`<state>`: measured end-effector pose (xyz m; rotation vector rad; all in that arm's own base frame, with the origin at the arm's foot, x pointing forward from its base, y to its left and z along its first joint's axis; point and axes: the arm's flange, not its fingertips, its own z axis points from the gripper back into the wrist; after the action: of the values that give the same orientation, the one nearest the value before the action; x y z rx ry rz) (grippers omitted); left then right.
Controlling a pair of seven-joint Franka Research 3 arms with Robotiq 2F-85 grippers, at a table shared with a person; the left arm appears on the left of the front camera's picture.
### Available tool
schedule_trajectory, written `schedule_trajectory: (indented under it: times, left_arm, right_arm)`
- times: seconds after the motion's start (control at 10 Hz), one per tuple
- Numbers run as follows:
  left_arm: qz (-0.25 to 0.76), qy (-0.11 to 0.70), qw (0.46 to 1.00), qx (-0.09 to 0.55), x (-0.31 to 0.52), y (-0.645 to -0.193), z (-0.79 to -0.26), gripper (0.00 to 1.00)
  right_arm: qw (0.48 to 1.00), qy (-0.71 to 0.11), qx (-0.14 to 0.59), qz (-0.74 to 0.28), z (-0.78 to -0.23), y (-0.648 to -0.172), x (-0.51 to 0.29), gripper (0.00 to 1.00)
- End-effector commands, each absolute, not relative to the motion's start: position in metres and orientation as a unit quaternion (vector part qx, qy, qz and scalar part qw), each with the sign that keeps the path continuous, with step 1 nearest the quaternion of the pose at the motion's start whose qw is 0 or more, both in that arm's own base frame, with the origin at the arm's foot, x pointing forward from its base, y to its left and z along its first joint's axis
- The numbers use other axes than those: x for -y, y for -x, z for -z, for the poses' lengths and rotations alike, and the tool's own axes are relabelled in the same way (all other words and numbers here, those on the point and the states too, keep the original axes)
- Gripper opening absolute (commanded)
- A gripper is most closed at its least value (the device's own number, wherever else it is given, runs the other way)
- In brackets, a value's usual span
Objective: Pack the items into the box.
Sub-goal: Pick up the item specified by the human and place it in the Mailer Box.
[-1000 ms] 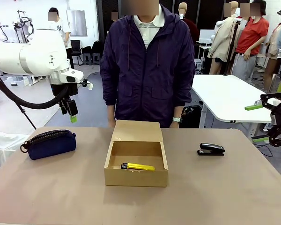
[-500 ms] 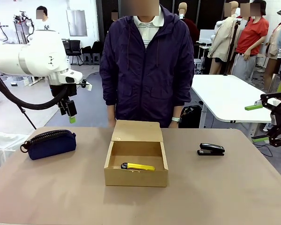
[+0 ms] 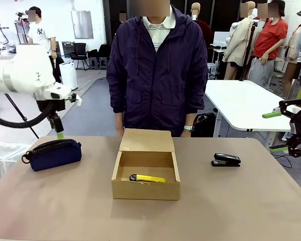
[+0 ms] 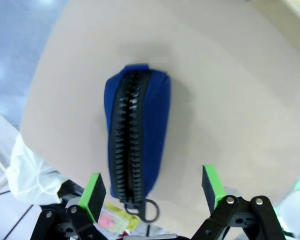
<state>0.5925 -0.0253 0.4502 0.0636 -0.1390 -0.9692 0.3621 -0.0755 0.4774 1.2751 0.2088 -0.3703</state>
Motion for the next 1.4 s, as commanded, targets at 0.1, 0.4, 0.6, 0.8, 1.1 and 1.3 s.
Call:
schedule_trajectory:
  times: [0.1, 0.4, 0.6, 0.8, 1.1, 1.3]
  left_arm:
    - [0.512, -0.020, 0.855, 0.085, 0.004, -0.596, -0.399, 1.00]
    - [0.535, 0.021, 0.844, 0.014, -0.004, -0.593, -0.354, 1.00]
    - [0.522, 0.034, 0.852, 0.010, -0.008, -0.598, -0.327, 1.00]
    - [0.532, 0.048, 0.845, 0.002, -0.008, -0.600, -0.326, 0.71]
    - [0.536, 0.024, 0.844, -0.003, -0.008, -0.601, -0.328, 0.00]
    - [0.535, 0.021, 0.845, 0.003, -0.007, -0.601, -0.330, 0.00]
  right_arm:
    - [0.784, -0.589, -0.101, 0.170, -0.481, -0.363, 0.077, 1.00]
    - [0.784, -0.589, -0.101, 0.170, -0.481, -0.363, 0.077, 1.00]
    - [0.784, -0.589, -0.101, 0.170, -0.481, -0.363, 0.077, 1.00]
    - [0.784, -0.589, -0.101, 0.170, -0.481, -0.363, 0.077, 1.00]
    - [0.784, -0.589, -0.101, 0.170, -0.481, -0.363, 0.077, 1.00]
    - [0.784, -0.589, -0.101, 0.170, -0.481, -0.363, 0.077, 1.00]
